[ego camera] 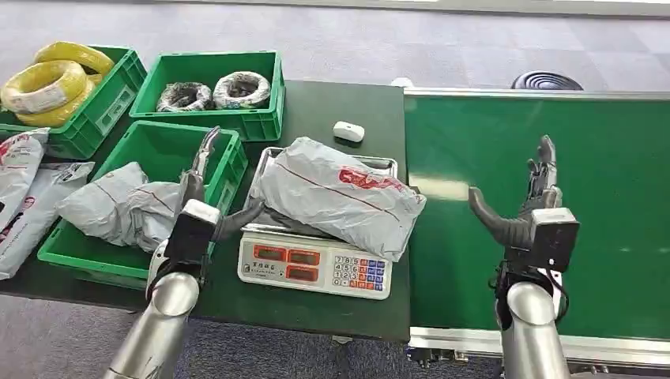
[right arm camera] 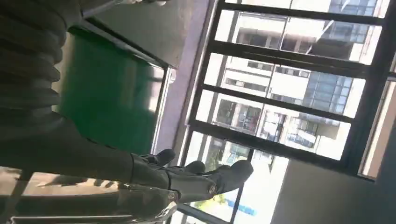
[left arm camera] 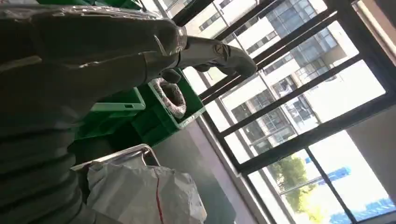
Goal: Moved the parcel from conveyor to table for the left to box.
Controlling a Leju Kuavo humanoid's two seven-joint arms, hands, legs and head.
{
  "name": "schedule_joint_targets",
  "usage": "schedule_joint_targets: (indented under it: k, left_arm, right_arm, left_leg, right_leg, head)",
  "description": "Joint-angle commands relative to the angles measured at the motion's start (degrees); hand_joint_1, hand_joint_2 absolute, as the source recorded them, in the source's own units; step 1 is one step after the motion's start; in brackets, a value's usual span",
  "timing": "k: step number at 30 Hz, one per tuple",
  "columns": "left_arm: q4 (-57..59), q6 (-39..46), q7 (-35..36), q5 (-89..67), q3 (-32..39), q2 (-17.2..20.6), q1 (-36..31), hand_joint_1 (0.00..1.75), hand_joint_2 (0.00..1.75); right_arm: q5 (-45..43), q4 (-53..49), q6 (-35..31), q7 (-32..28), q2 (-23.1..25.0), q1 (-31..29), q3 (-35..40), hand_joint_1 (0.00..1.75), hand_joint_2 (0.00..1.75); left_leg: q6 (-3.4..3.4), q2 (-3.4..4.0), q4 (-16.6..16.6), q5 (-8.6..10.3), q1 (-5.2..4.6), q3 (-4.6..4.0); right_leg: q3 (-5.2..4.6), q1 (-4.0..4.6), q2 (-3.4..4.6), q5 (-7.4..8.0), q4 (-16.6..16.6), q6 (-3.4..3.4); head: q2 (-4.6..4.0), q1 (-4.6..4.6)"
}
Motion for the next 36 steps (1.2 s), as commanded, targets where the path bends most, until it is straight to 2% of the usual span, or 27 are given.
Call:
schedule_joint_targets:
  k: [1,5,6,7,11,13,15,16,18,22,23,24,25,26,29,36]
  left_arm:
    - [26.25,-1.51,3.64,-3.83,-7.24,-4.46,-17.64,0.0,1.75]
    - [34.7,-2.3,8.34,-7.56,-9.71,-7.12,-22.13,0.0,1.75]
    - [38.76,-2.79,10.78,-9.7,-11.11,-8.9,-24.11,0.0,1.75]
    - [38.76,-2.79,10.78,-9.7,-11.11,-8.9,-24.11,0.0,1.75]
    - [47.93,-5.32,14.74,-13.85,-14.78,-14.12,-27.83,0.0,1.75]
    - [49.24,-7.54,17.16,-14.11,-18.86,-15.3,-27.94,0.0,1.75]
    - [48.59,-9.08,20.3,-10.75,-27.9,-15.3,-27.25,0.0,1.75]
    - [48.57,-8.64,20.5,-10.08,-28.77,-15.3,-27.15,0.0,1.75]
    - [49.13,-12.56,20.51,-7.38,-36.93,-15.3,-27.14,0.0,1.75]
    - [48.01,-13.15,21.05,-4.11,-44.19,-15.3,-25.88,0.0,1.75]
    - [48.02,-13.19,21.07,-4.09,-44.32,-15.3,-25.72,0.09,1.75]
    - [47.6,-13.74,20.97,-3.83,-45.79,-15.3,-25.81,0.54,1.75]
    - [47.6,-13.74,20.97,-3.83,-45.79,-15.3,-25.81,0.54,1.75]
    - [47.26,-13.82,20.93,-3.7,-46.19,-15.3,-25.77,1.61,1.75]
    - [46.69,-12.0,19.09,-1.63,-46.63,-15.3,-25.97,1.75,1.75]
    - [44.67,-9.0,17.83,-0.82,-45.21,-15.3,-27.21,1.75,1.75]
  right_arm:
    - [-4.46,-13.84,-2.52,-2.39,5.26,12.37,-10.24,0.0,1.75]
    - [-5.26,-17.27,-2.93,-2.81,7.81,15.75,-10.91,0.0,1.75]
    - [-4.84,-18.02,-2.68,-2.86,8.85,16.23,-10.72,0.0,1.75]
    - [-4.84,-18.02,-2.68,-2.86,8.85,16.23,-10.72,0.0,1.75]
    - [-2.83,-18.37,-2.33,-2.03,9.81,15.54,-10.32,0.0,1.75]
    - [-2.9,-18.47,-2.13,-1.66,9.58,15.02,-10.37,0.0,1.75]
    - [-2.82,-18.28,-1.81,-1.01,9.16,14.74,-10.31,0.0,1.75]
    - [-2.82,-18.23,-1.8,-0.98,9.15,14.72,-10.33,0.0,1.75]
    - [-3.0,-18.43,-1.13,-0.86,9.14,15.16,-10.15,0.0,1.75]
    - [-2.83,-20.03,-0.89,-0.97,9.54,16.24,-10.22,0.0,1.75]
    - [-2.82,-20.07,-0.89,-0.97,9.53,16.23,-10.24,0.0,1.75]
    - [-2.82,-20.61,-0.96,-0.9,9.75,16.33,-10.54,0.0,1.75]
    - [-2.82,-20.61,-0.96,-0.9,9.75,16.33,-10.54,0.0,1.75]
    - [-2.83,-21.03,-0.78,-0.7,9.73,16.48,-10.63,0.0,1.75]
    - [-1.67,-21.06,0.98,0.55,9.78,16.75,-10.52,0.0,1.75]
    - [-0.31,-19.6,2.23,0.68,9.81,15.02,-10.22,0.0,1.75]
  left_leg:
    - [-0.01,-0.57,0.01,0.11,0.03,-0.11]
    - [0.0,-0.34,-0.01,0.06,0.01,-0.03]
    - [-0.01,-0.23,0.0,0.04,0.01,-0.03]
    - [0.0,-0.2,0.01,0.04,0.01,-0.04]
    - [0.01,-0.17,0.02,0.05,0.01,-0.08]
    - [0.02,-0.06,0.02,0.03,-0.01,-0.05]
    - [0.01,-0.03,-0.01,0.04,-0.02,-0.04]
    - [0.02,-0.08,-0.05,0.06,-0.03,-0.02]
    - [0.0,0.05,-0.02,0.01,-0.04,-0.01]
    - [-0.01,-0.03,-0.08,0.02,-0.05,0.04]
    - [-0.01,0.08,-0.06,0.01,-0.05,0.04]
    - [-0.01,0.06,-0.09,0.02,-0.06,0.07]
    - [-0.01,0.06,-0.05,0.0,-0.05,0.04]
    - [0.0,0.11,-0.03,0.0,-0.06,-0.01]
    - [0.01,0.11,-0.03,0.0,-0.05,-0.01]
    - [0.01,0.2,-0.05,0.01,-0.05,0.0]
  right_leg:
    - [0.12,0.04,-0.62,-0.06,-0.01,-0.02]
    - [0.14,0.02,-0.42,-0.05,-0.03,-0.01]
    - [0.09,0.02,-0.33,-0.05,0.0,-0.01]
    - [0.07,0.02,-0.29,-0.04,0.01,-0.01]
    - [0.04,0.02,-0.27,-0.02,0.0,0.01]
    - [0.03,0.0,-0.17,-0.02,0.01,0.01]
    - [0.04,-0.01,-0.15,-0.01,-0.02,0.01]
    - [0.09,-0.01,-0.21,0.01,-0.07,0.01]
    - [0.04,-0.03,-0.07,0.0,-0.03,0.0]
    - [0.11,-0.03,-0.15,-0.01,-0.09,-0.01]
    - [0.05,-0.04,-0.04,0.0,-0.05,-0.01]
    - [0.09,-0.04,-0.08,0.0,-0.08,-0.02]
    - [0.06,-0.04,-0.06,-0.01,-0.04,-0.01]
    - [0.0,-0.04,-0.01,0.0,-0.02,0.0]
    - [0.01,-0.02,-0.01,0.0,-0.01,0.0]
    - [0.04,-0.02,0.06,0.04,-0.05,0.01]
  head:
    - [0.0,-0.02]
    - [-0.02,0.0]
    - [0.0,-0.02]
    - [0.0,0.02]
    - [0.0,-0.02]
    - [0.0,-0.02]
    - [0.0,-0.02]
    - [0.0,0.02]
    - [0.0,0.0]
    - [0.0,-0.02]
    - [-0.02,-0.02]
    - [0.0,-0.02]
    - [0.0,0.0]
    - [0.0,-0.02]
    - [0.0,-0.02]
    - [0.0,0.0]
